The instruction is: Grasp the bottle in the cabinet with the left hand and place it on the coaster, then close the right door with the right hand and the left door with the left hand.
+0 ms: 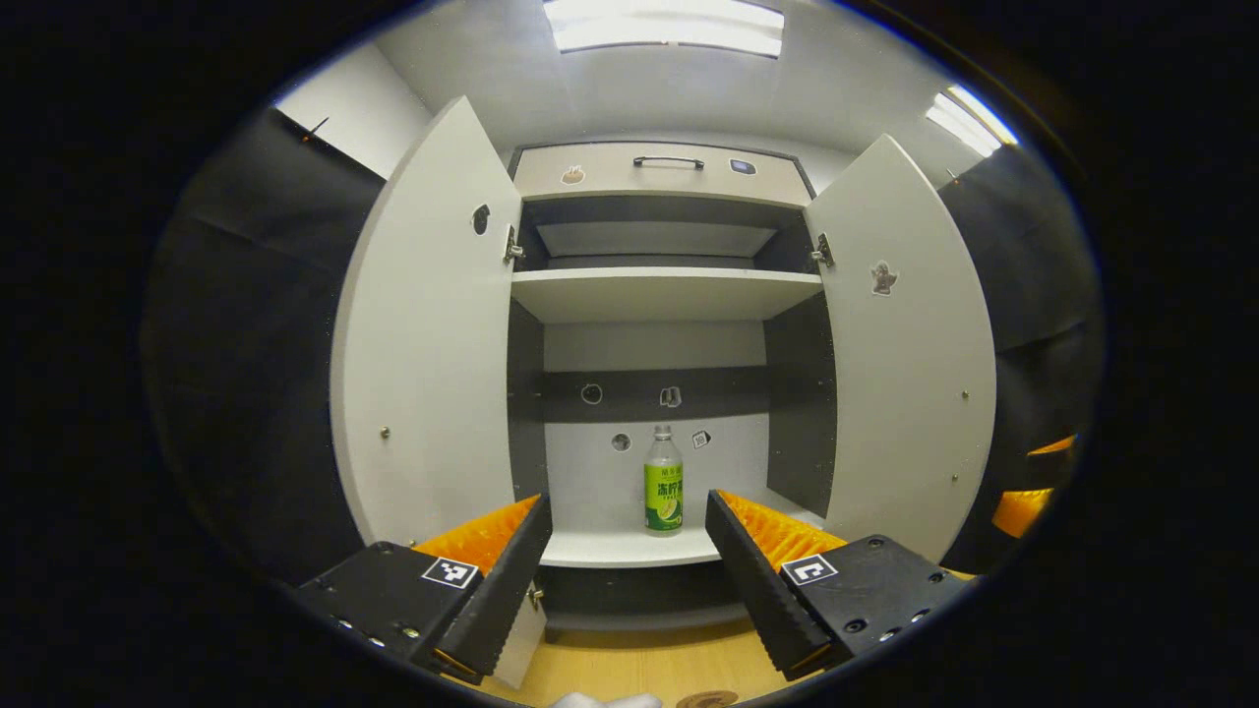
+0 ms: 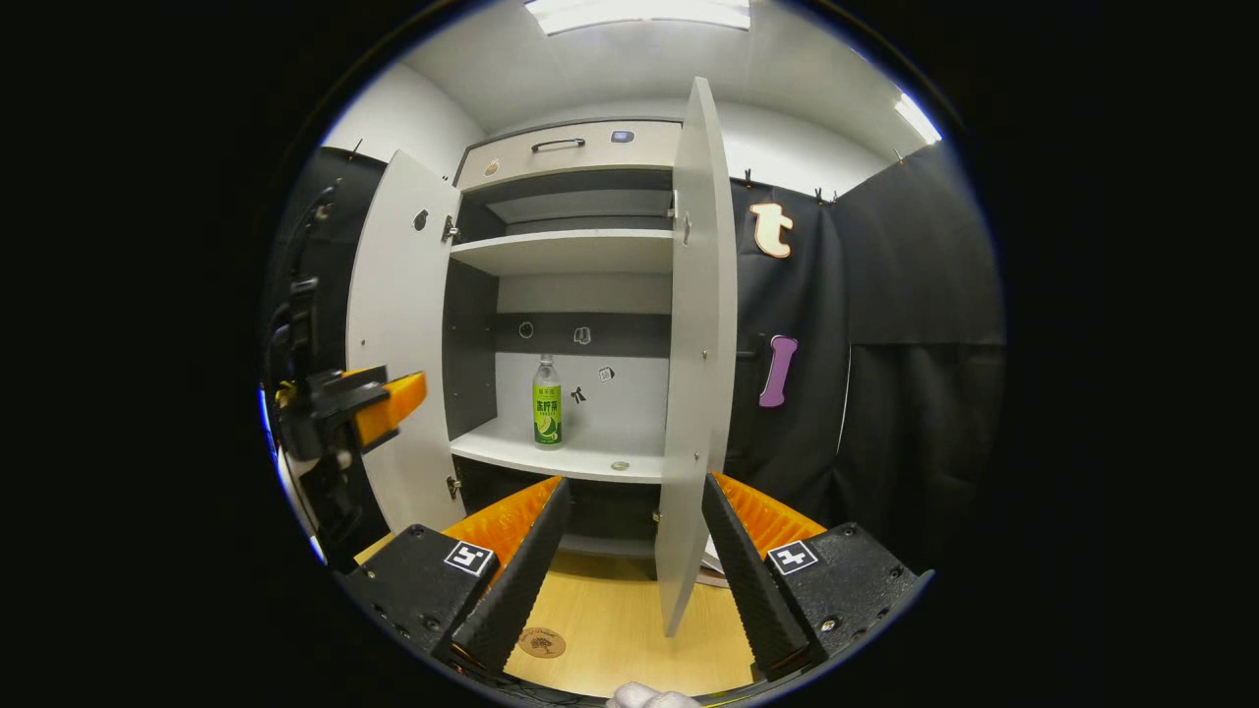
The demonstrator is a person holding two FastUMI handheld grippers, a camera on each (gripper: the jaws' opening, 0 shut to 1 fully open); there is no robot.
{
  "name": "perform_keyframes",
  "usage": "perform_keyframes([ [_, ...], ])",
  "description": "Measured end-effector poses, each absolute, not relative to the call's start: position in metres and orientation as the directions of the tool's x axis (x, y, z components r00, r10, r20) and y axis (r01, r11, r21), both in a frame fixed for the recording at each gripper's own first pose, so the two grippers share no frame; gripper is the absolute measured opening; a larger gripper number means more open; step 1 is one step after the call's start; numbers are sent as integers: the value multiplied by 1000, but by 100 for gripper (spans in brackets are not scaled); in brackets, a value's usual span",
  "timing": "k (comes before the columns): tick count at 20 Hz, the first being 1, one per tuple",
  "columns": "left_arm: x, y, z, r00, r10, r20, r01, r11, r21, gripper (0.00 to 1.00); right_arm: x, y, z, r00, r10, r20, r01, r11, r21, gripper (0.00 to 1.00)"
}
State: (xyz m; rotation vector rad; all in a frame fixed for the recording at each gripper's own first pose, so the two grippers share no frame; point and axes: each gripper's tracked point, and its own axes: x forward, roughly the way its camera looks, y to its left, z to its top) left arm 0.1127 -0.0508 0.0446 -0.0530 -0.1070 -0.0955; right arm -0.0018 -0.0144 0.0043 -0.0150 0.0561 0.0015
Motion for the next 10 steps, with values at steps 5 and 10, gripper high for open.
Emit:
perform_keyframes([
  [5, 175, -72, 62, 989, -80, 127, 83, 996, -24, 96, 2, -21, 19, 997, 59, -54, -60, 998, -13, 83],
  [10, 265, -79, 59, 990, -74, 122, 78, 997, -27, 96, 9, -22, 28, 1000, 5, -27, -7, 999, -50, 83],
])
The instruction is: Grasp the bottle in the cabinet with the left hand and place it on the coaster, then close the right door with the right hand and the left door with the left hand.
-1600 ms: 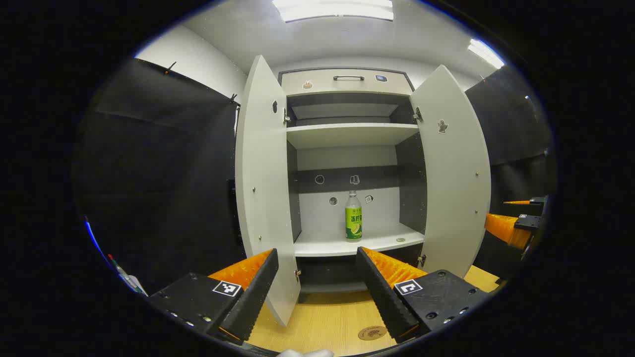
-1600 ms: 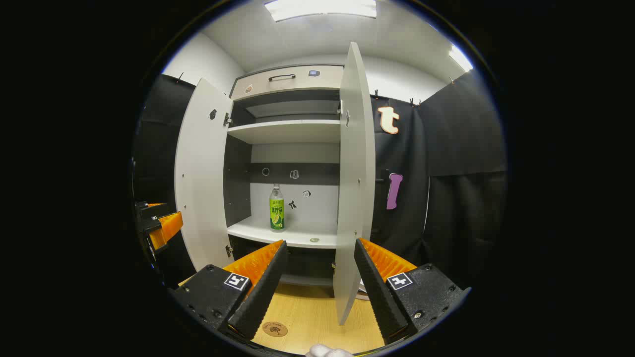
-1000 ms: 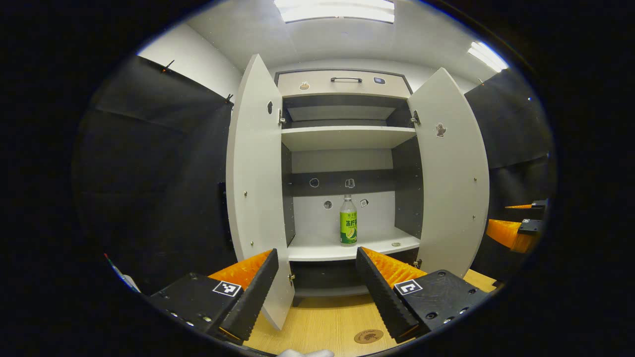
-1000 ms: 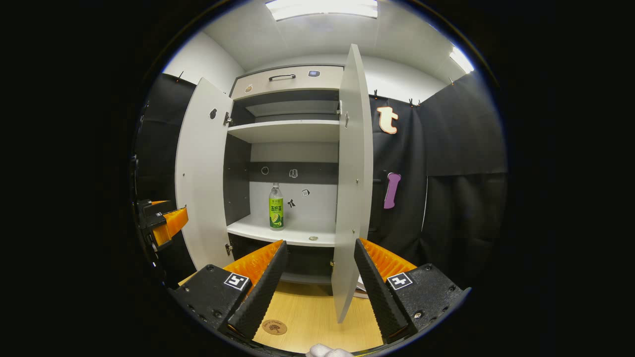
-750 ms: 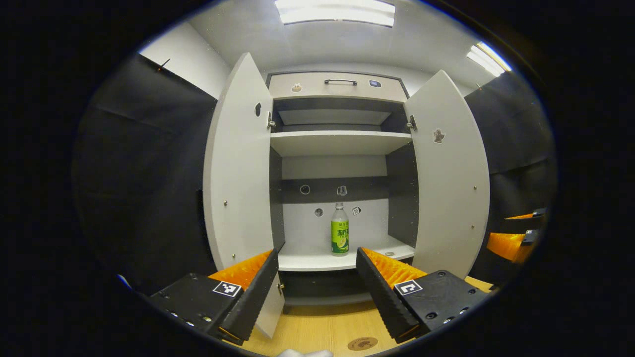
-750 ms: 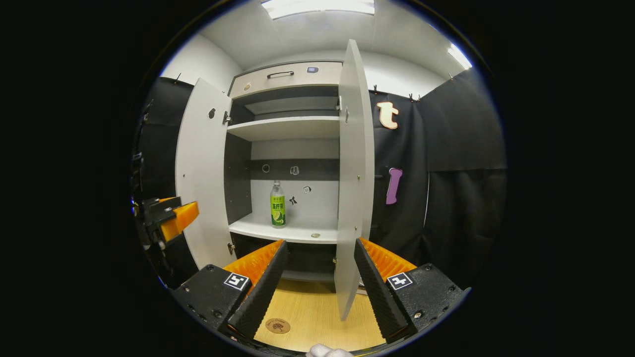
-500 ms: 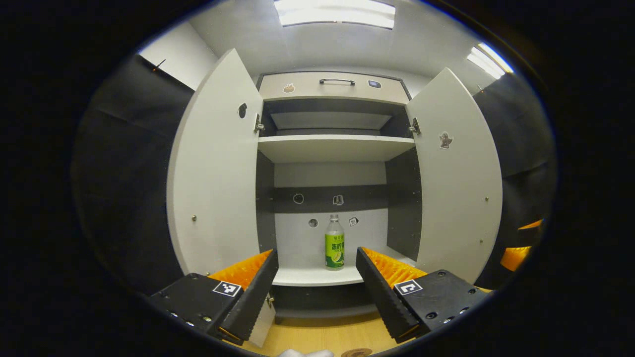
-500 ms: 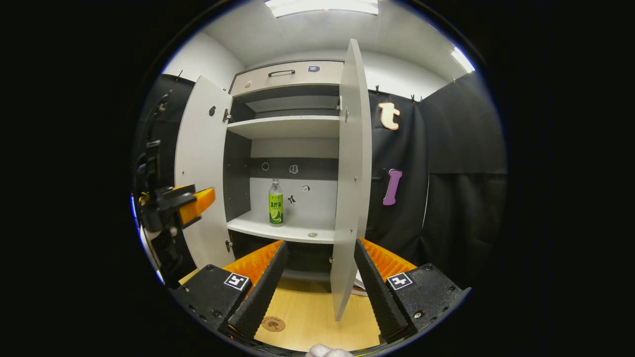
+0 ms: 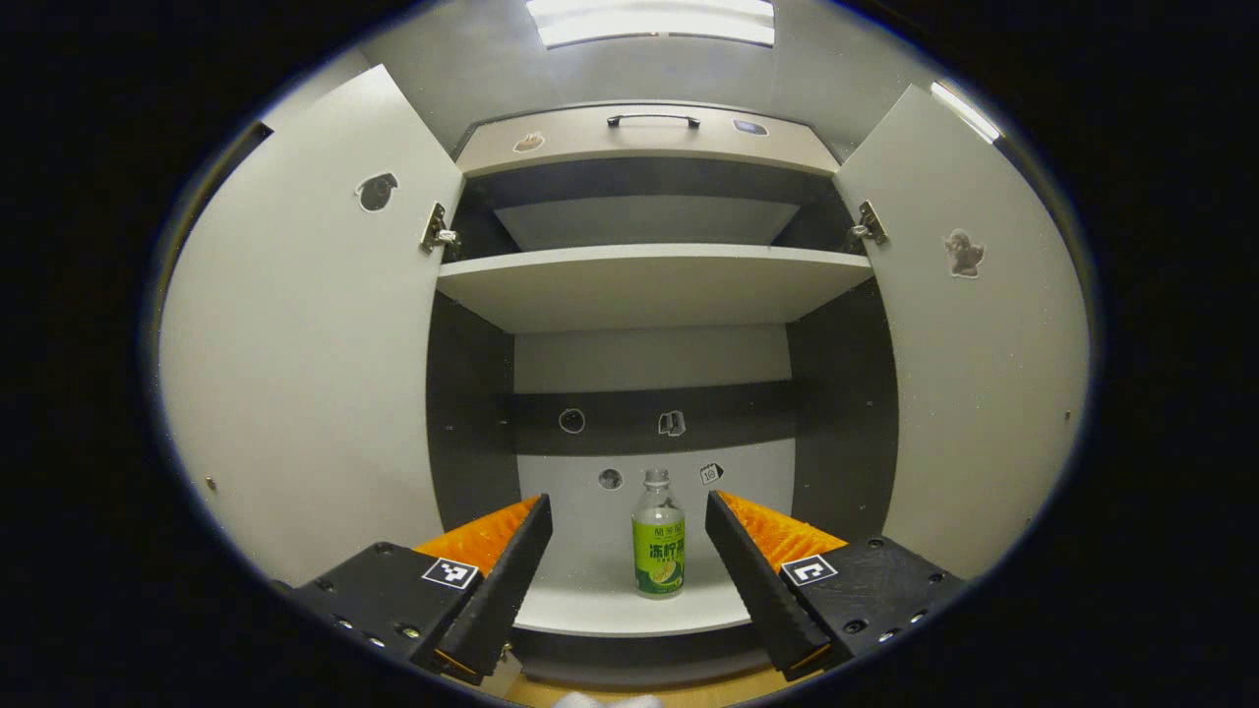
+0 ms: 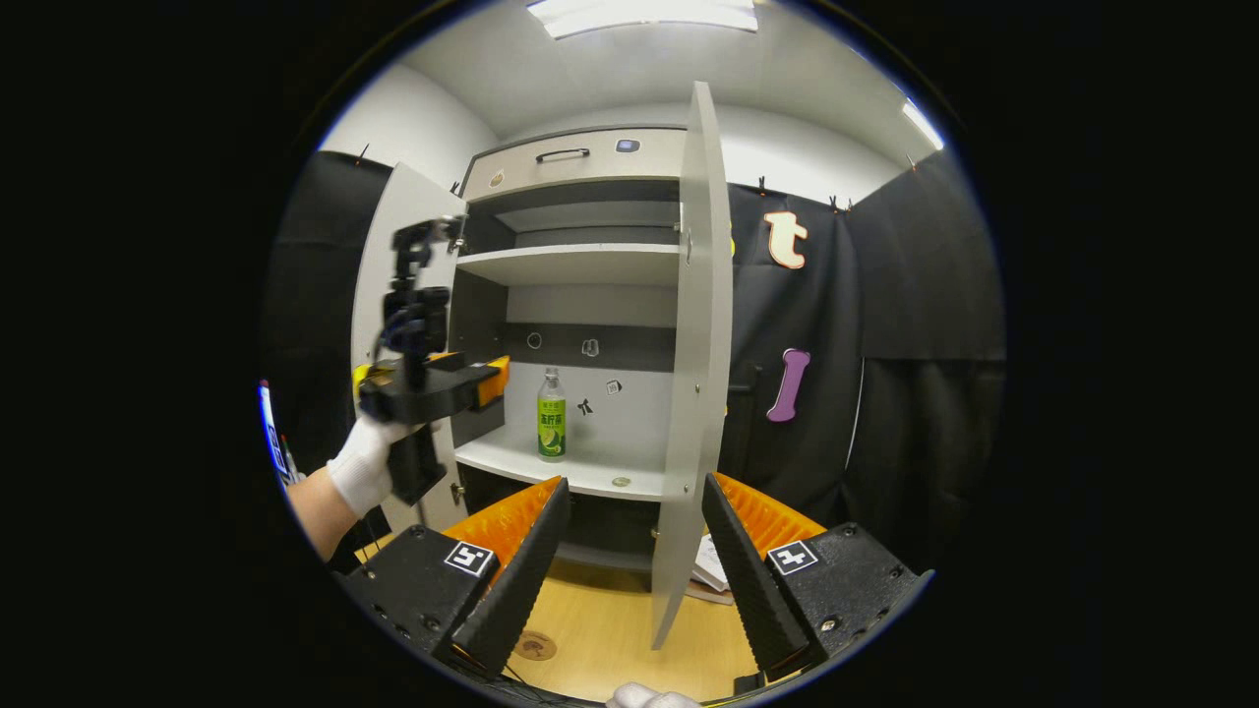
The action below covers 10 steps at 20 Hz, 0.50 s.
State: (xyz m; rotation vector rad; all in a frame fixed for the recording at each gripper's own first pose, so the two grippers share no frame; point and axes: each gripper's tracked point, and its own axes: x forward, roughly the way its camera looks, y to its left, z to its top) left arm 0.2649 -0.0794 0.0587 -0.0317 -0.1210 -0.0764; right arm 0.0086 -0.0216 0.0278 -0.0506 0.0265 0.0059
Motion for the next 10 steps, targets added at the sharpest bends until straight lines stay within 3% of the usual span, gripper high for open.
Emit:
perform_keyframes([
  [10, 410, -115, -13, 994, -108, 24, 109, 993, -36, 96, 13, -44, 9, 961, -260, -97, 250, 963, -103, 84],
])
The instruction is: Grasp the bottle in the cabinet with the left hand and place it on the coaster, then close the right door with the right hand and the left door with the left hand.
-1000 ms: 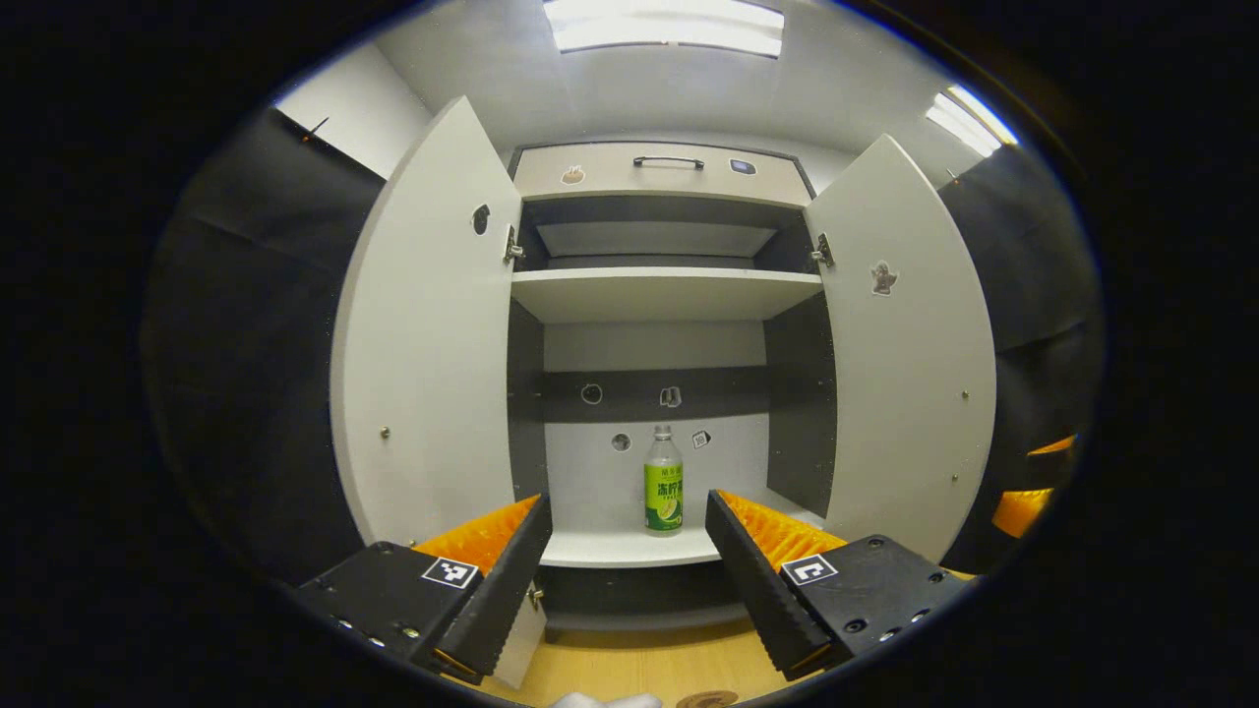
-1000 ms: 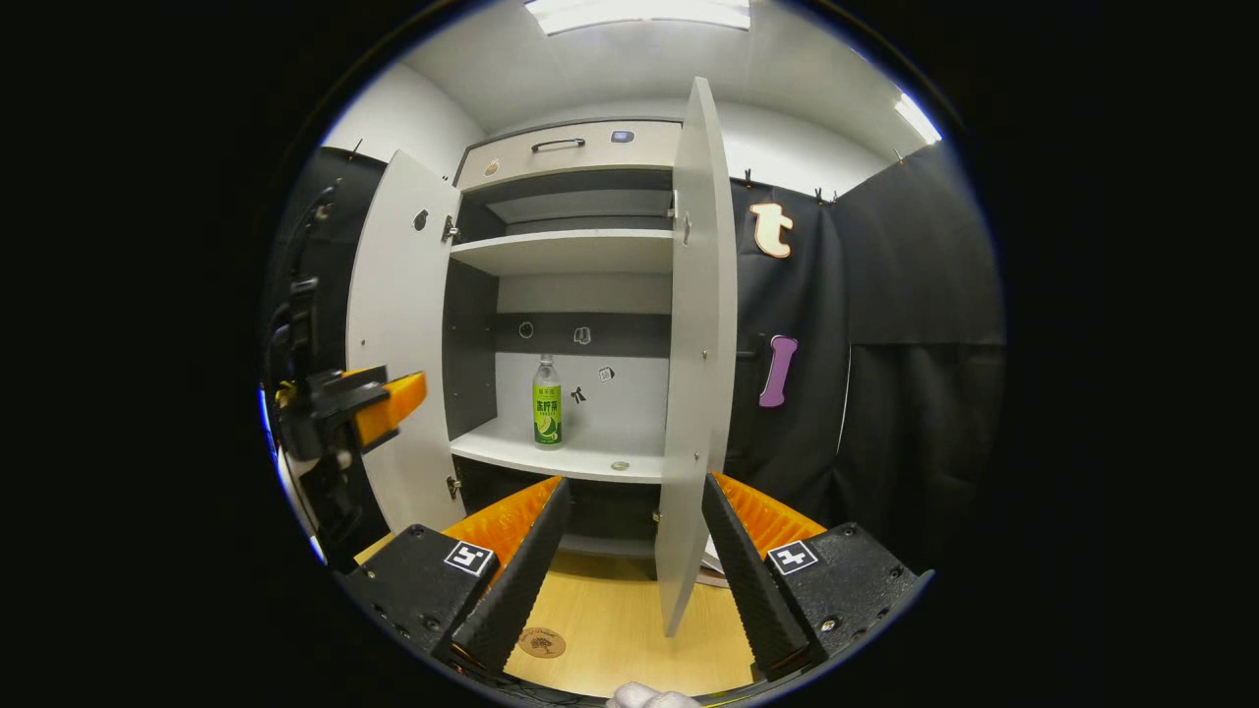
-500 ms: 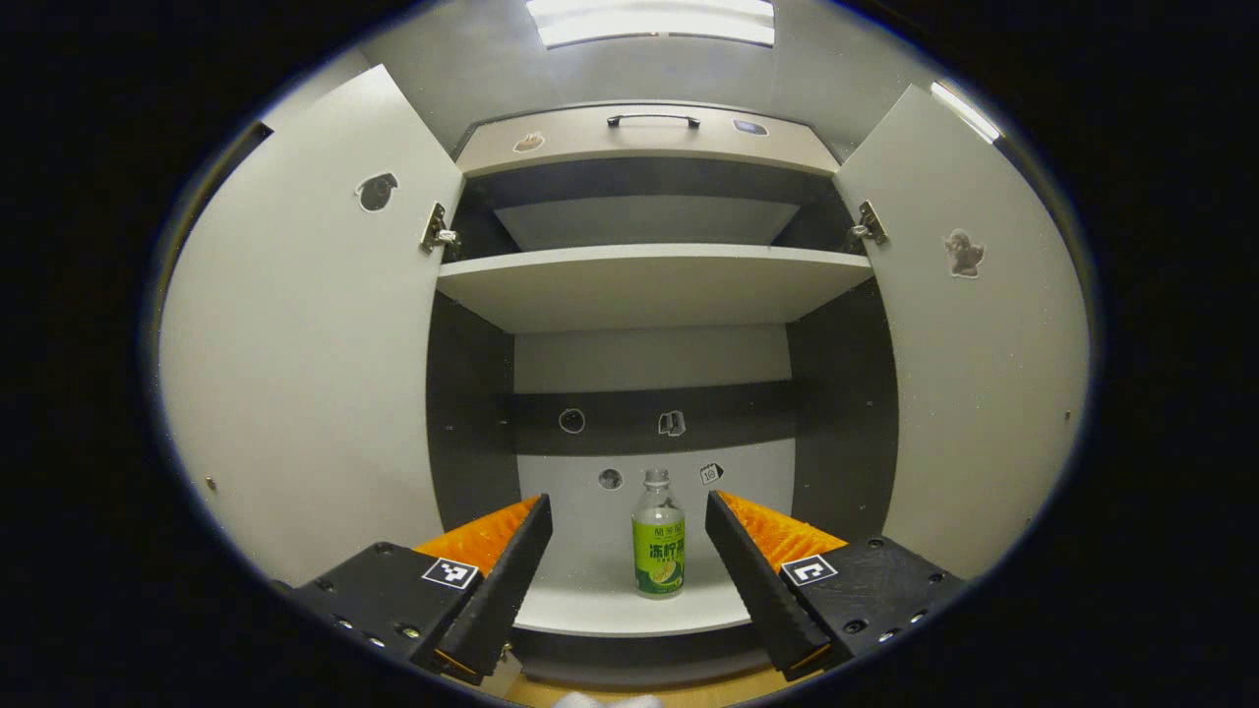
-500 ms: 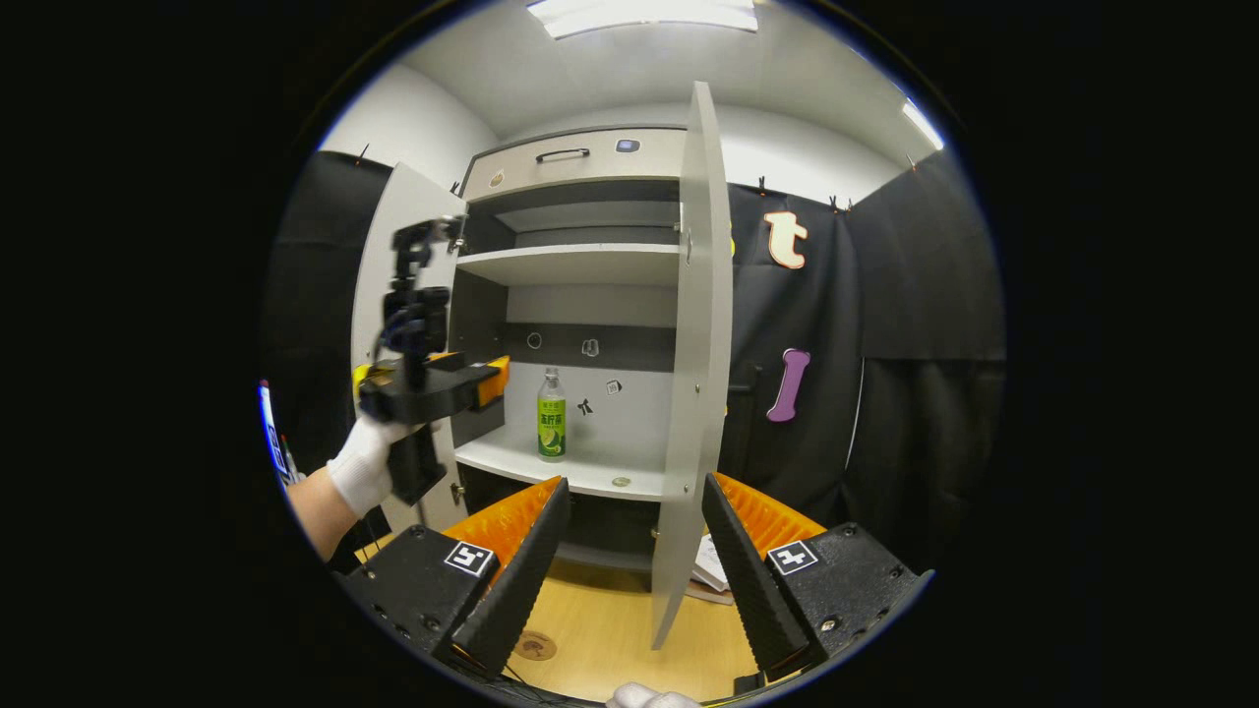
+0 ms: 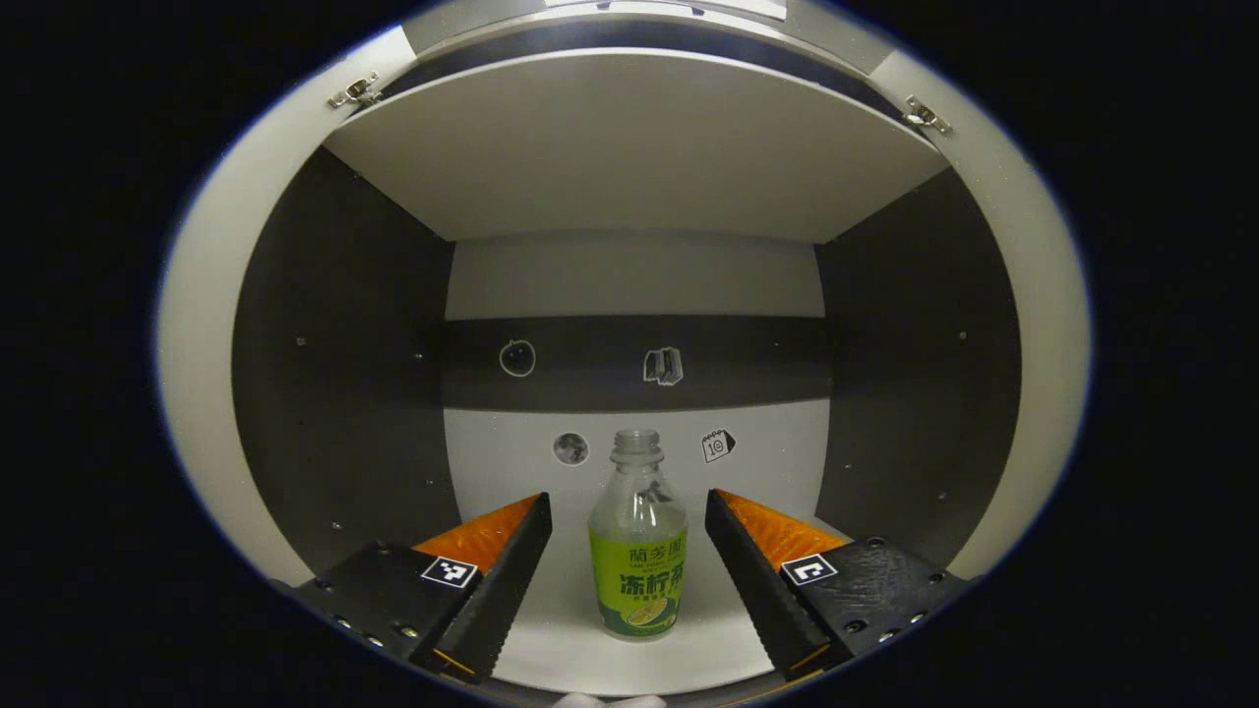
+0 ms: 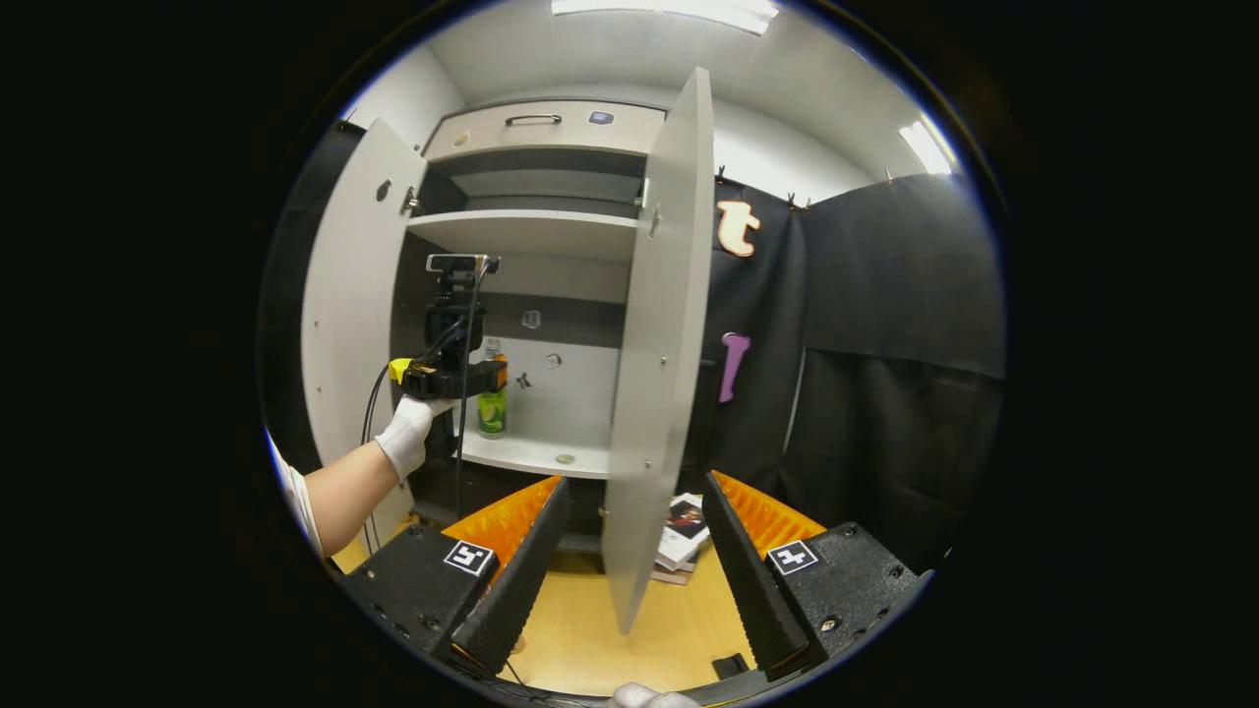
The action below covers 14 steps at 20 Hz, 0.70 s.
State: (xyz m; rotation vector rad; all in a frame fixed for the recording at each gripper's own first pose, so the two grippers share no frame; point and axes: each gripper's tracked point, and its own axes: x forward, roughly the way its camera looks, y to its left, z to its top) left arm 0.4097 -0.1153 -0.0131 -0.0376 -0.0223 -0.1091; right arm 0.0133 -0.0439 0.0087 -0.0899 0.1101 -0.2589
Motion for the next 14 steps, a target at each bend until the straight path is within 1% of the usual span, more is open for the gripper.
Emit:
perform_keyframes([
  [5, 438, -119, -32, 997, -81, -7, 80, 993, -86, 96, 18, -57, 8, 949, -298, -104, 285, 950, -126, 84],
  [7, 443, -117, -35, 997, -76, -7, 75, 994, -81, 96, 18, -57, 4, 950, -289, -117, 276, 954, -115, 84],
  [8, 442, -116, -38, 997, -69, -30, 67, 995, -79, 96, 18, -59, 1, 950, -287, -121, 275, 955, -112, 84],
  [9, 441, -113, -39, 998, -52, -34, 50, 996, -70, 85, 17, -61, 1, 950, -287, -122, 274, 955, -110, 84],
  [10, 439, -112, -40, 997, -58, -41, 55, 996, -70, 75, 17, -63, 0, 951, -285, -121, 273, 956, -105, 84],
  [12, 425, -116, -35, 995, -89, -46, 85, 993, -86, 75, 14, -65, 2, 955, -275, -112, 265, 960, -90, 84],
  [14, 404, -110, -25, 996, -83, -30, 81, 993, -82, 72, 11, -67, 3, 959, -265, -102, 257, 962, -88, 84],
])
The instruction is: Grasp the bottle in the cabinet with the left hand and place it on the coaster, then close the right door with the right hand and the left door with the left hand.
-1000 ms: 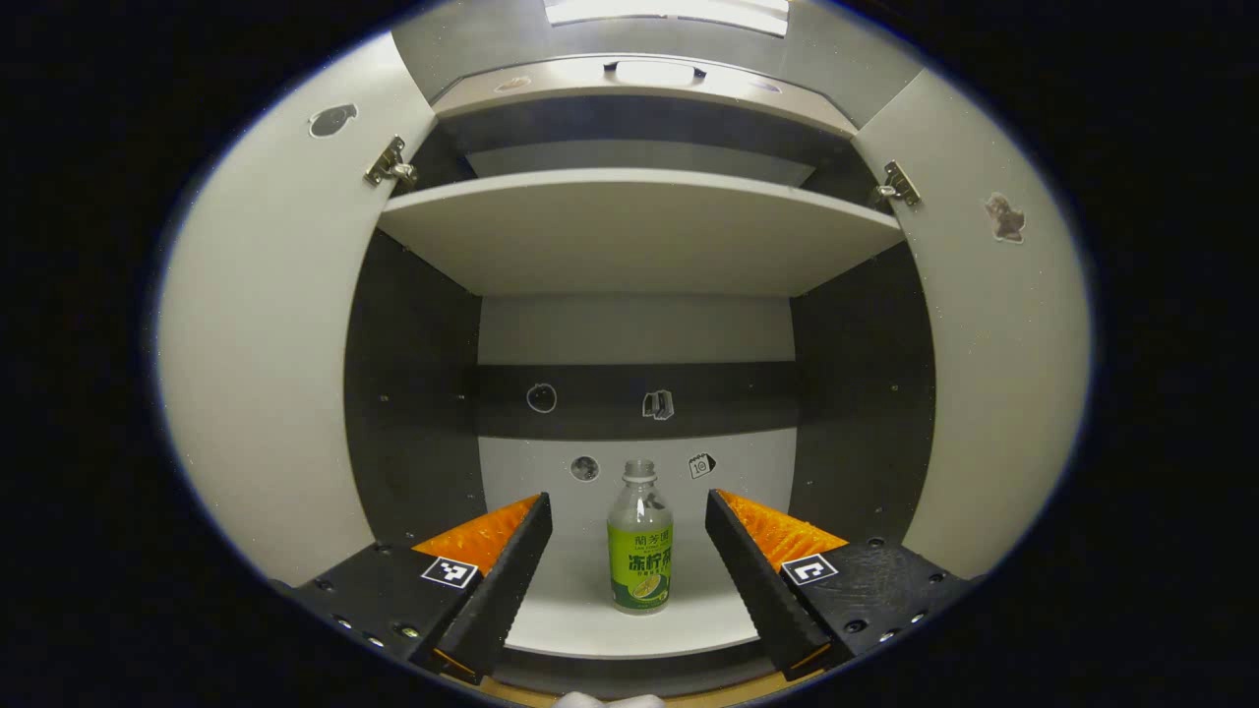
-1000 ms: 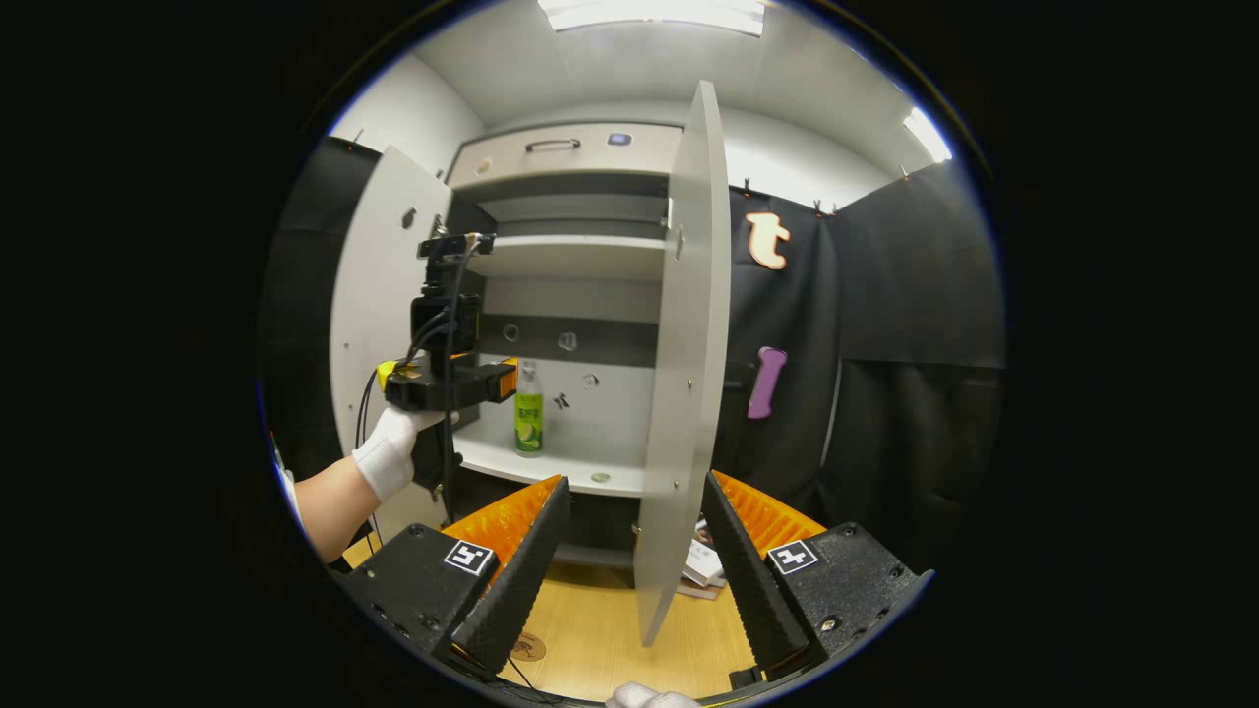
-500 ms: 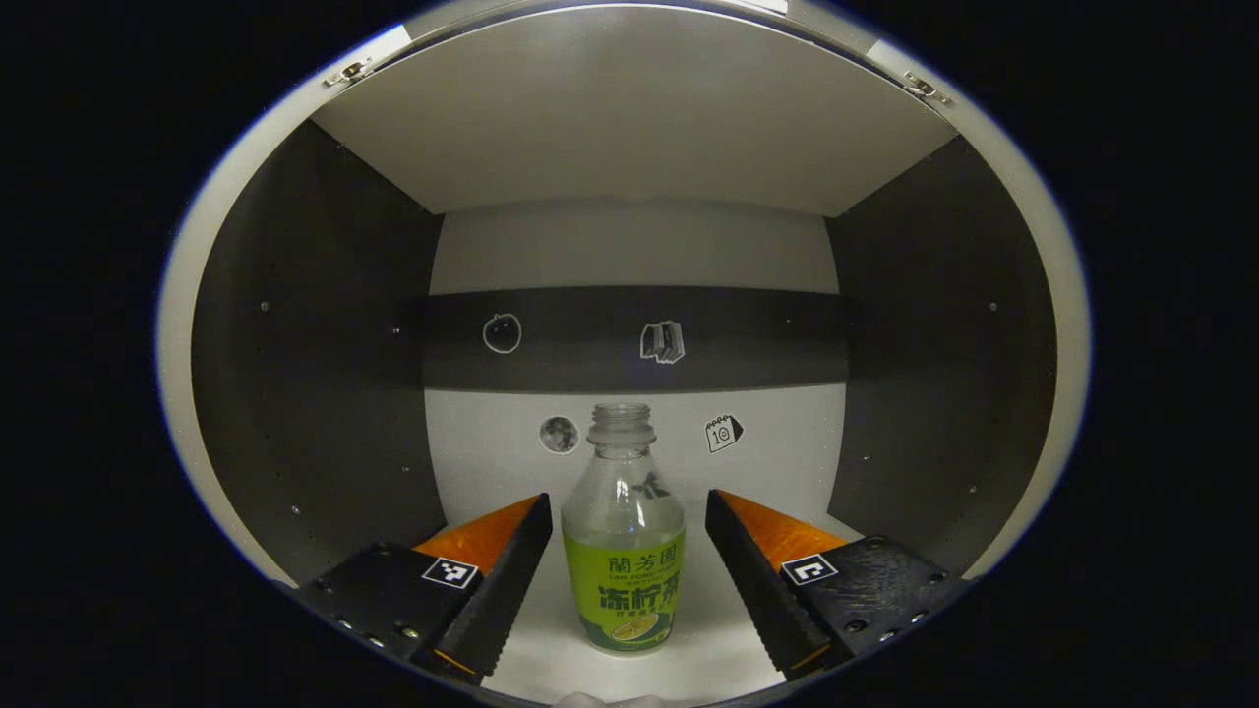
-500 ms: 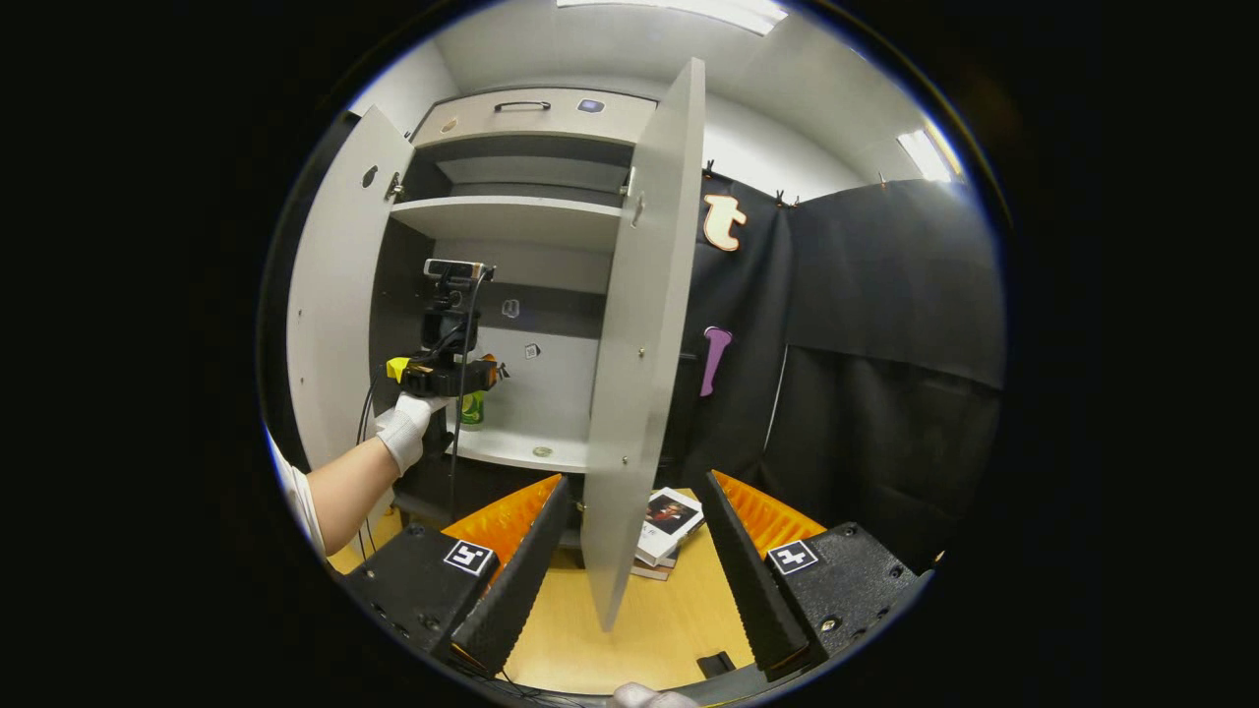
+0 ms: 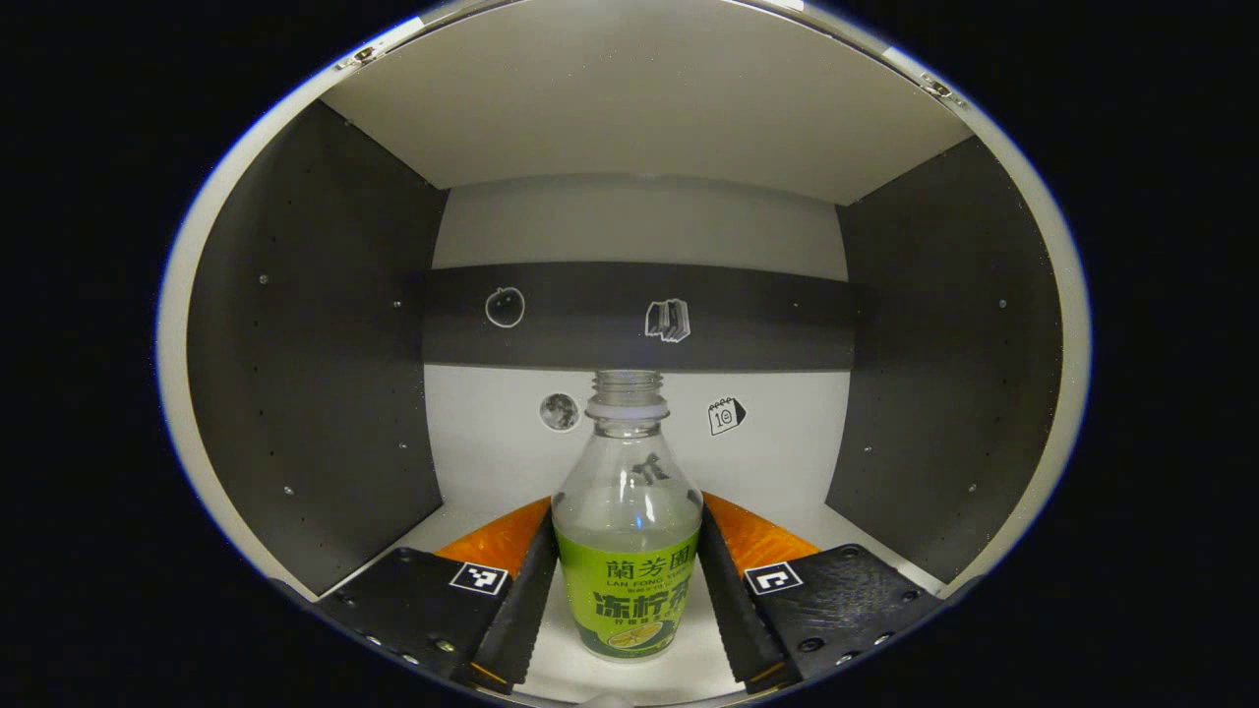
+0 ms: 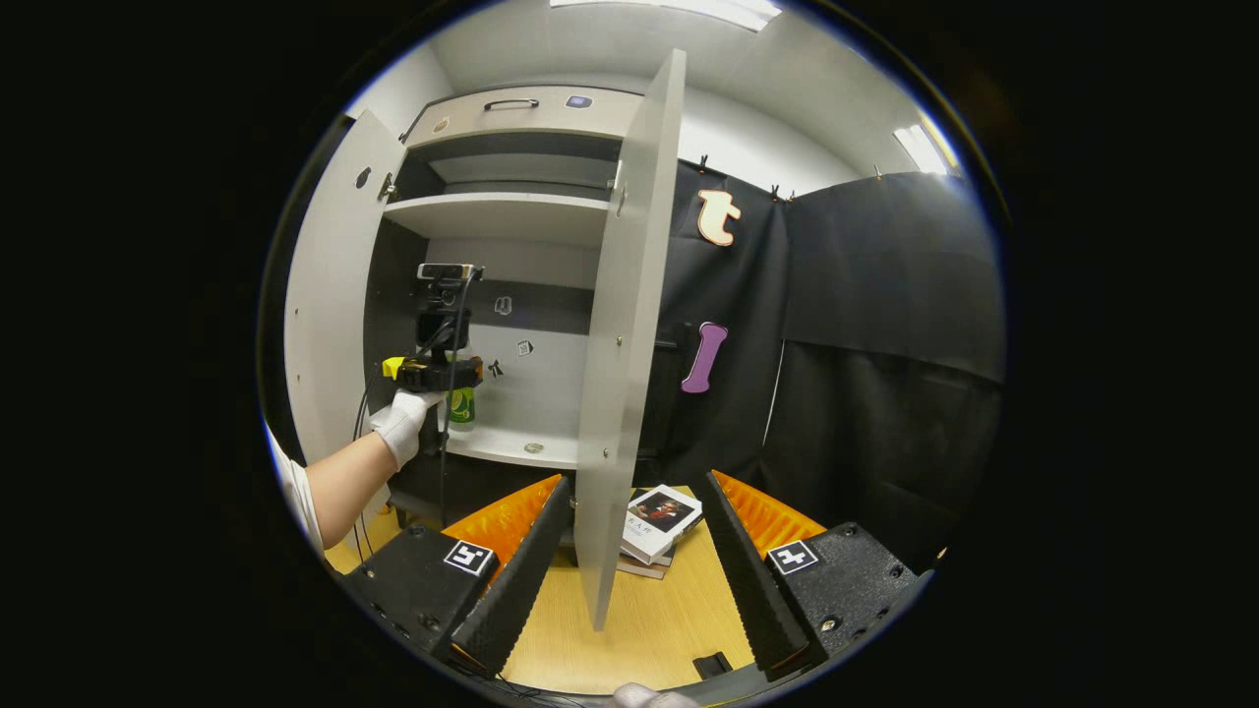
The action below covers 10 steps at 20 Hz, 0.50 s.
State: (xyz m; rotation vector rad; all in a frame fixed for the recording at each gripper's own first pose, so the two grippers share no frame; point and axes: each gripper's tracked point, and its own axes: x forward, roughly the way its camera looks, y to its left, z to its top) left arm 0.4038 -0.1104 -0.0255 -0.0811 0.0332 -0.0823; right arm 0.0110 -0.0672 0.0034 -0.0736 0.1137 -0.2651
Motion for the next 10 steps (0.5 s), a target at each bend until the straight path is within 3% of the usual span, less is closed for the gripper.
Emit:
perform_keyframes([
  [6, 308, -112, -22, 992, -124, 22, 125, 986, -112, 72, 2, -63, -6, 972, -207, -110, 201, 978, -58, 84],
  [7, 290, -115, -24, 991, -132, 29, 135, 984, -118, 75, 0, -63, -7, 973, -202, -110, 196, 979, -59, 84],
  [10, 247, -120, -43, 987, -157, 22, 158, 978, -138, 72, -6, -60, -10, 976, -187, -112, 182, 982, -54, 84],
])
